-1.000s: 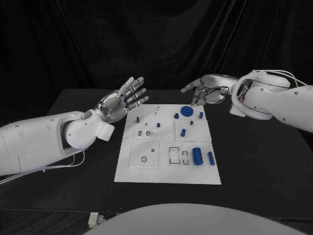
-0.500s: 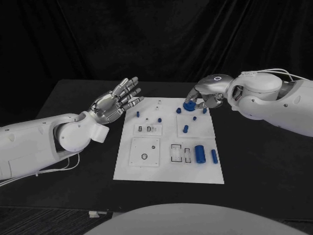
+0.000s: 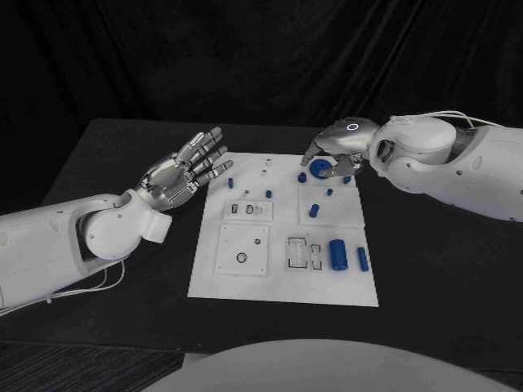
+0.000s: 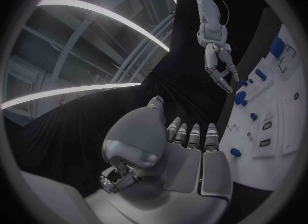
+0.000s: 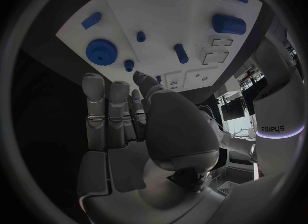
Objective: Assemble the parts on the task board
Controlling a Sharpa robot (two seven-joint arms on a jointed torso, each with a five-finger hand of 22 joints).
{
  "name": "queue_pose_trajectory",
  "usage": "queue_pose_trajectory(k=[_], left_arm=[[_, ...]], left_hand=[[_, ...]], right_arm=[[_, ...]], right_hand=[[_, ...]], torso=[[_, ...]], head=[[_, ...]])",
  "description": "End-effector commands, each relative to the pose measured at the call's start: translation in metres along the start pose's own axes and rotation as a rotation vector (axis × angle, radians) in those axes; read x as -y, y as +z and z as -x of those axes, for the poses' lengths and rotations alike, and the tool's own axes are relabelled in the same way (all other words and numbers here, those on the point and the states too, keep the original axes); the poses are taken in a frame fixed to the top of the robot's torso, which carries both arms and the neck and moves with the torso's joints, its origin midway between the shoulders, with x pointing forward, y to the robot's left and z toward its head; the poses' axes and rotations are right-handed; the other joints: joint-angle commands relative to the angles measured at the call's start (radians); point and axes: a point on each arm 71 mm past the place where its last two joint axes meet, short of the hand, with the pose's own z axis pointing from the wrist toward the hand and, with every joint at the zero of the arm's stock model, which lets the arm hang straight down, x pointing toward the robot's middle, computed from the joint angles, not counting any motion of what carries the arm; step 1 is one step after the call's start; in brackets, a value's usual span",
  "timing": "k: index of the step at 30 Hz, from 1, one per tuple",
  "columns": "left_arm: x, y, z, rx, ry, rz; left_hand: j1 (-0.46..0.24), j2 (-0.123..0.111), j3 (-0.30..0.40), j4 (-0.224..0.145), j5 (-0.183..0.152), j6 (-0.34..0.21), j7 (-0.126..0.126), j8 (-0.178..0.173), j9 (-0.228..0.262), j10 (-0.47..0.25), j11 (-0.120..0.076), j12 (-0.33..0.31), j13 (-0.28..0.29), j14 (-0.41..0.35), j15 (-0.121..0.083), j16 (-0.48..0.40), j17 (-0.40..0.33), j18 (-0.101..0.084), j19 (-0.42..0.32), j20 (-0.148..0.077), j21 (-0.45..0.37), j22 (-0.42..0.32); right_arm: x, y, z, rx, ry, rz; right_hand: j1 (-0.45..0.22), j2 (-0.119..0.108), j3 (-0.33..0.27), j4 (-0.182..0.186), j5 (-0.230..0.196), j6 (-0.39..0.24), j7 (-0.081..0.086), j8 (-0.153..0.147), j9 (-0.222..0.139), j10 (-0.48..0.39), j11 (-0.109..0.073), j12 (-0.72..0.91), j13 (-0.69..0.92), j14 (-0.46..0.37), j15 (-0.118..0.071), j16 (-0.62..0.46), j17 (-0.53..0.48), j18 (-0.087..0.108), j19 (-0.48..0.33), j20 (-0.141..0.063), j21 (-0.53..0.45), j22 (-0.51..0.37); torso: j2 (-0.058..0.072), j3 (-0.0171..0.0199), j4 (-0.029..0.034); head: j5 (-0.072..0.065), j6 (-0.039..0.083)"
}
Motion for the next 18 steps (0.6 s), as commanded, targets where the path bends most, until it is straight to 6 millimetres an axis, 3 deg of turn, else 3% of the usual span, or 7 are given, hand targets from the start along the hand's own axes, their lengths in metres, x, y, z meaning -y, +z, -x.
queue_pose_trajectory(k=[1, 8, 13, 15, 18], left_arm=[[0.003, 0.000, -0.002, -0.028, -0.004, -0.025], [0.003, -0.001, -0.001, -0.026, -0.003, -0.024], [0.002, 0.001, -0.001, -0.028, -0.003, -0.019], [0.002, 0.001, -0.001, -0.029, -0.003, -0.017], [0.002, 0.002, -0.002, -0.032, -0.004, -0.015]], left_hand=[[0.012, 0.000, 0.006, -0.002, 0.006, 0.007, 0.006, 0.008, 0.002, 0.001, 0.010, 0.004, 0.001, 0.003, 0.008, -0.004, -0.002, 0.004, 0.003, 0.008, -0.004, -0.002], [0.014, 0.000, 0.009, -0.005, 0.012, 0.012, 0.010, 0.010, 0.003, 0.001, 0.013, 0.006, 0.001, 0.003, 0.010, -0.004, -0.002, 0.004, 0.003, 0.010, -0.004, -0.002], [0.015, 0.000, 0.011, -0.007, 0.017, 0.011, 0.011, 0.010, 0.003, 0.001, 0.015, 0.006, 0.001, 0.003, 0.011, -0.004, -0.002, 0.004, 0.003, 0.012, -0.004, -0.002], [0.017, 0.000, 0.013, -0.010, 0.021, 0.010, 0.011, 0.010, 0.003, 0.001, 0.015, 0.005, 0.001, 0.003, 0.012, -0.004, -0.002, 0.004, 0.003, 0.012, -0.004, -0.002], [0.017, 0.000, 0.014, -0.011, 0.023, 0.010, 0.011, 0.010, 0.003, 0.001, 0.016, 0.005, 0.001, 0.003, 0.012, -0.004, -0.002, 0.004, 0.003, 0.013, -0.004, -0.002]], right_arm=[[0.000, 0.003, 0.003, 0.041, -0.031, 0.013], [0.001, 0.012, 0.005, 0.065, -0.041, 0.024], [0.001, 0.018, 0.006, 0.070, -0.047, 0.027], [0.001, 0.021, 0.006, 0.069, -0.048, 0.030], [0.001, 0.023, 0.004, 0.068, -0.048, 0.033]], right_hand=[[-0.003, -0.008, 0.006, 0.003, 0.005, -0.007, 0.001, -0.002, -0.001, -0.007, 0.001, 0.004, 0.000, 0.004, 0.000, 0.009, 0.009, -0.011, -0.007, -0.001, 0.003, 0.004], [-0.017, -0.009, 0.004, 0.013, 0.003, -0.005, 0.003, 0.002, 0.002, 0.000, 0.003, 0.016, 0.003, 0.011, -0.001, 0.022, 0.017, -0.011, -0.005, -0.001, 0.019, 0.025], [-0.027, -0.013, 0.001, 0.021, -0.007, -0.008, -0.009, 0.003, 0.004, 0.008, 0.006, 0.026, 0.006, 0.020, 0.000, 0.034, 0.027, -0.013, 0.002, 0.000, 0.036, 0.048], [-0.034, -0.013, -0.001, 0.026, -0.022, -0.025, -0.021, -0.004, 0.001, 0.013, 0.009, 0.032, 0.007, 0.021, 0.001, 0.037, 0.027, -0.014, 0.003, 0.001, 0.042, 0.058], [-0.040, -0.013, -0.001, 0.033, -0.025, -0.009, -0.025, 0.007, 0.006, 0.040, 0.009, 0.048, 0.012, 0.037, -0.001, 0.053, 0.044, -0.019, 0.020, 0.001, 0.070, 0.093]], torso=[[0.012, -0.0053, 0.0101], [0.025, -0.0106, 0.0179], [0.030, -0.0102, 0.0226], [0.034, -0.0096, 0.0245], [0.036, -0.0090, 0.0256]], head=[[-0.005, 0.000], [-0.015, 0.004], [-0.023, 0.013], [-0.026, 0.017], [-0.026, 0.019]])
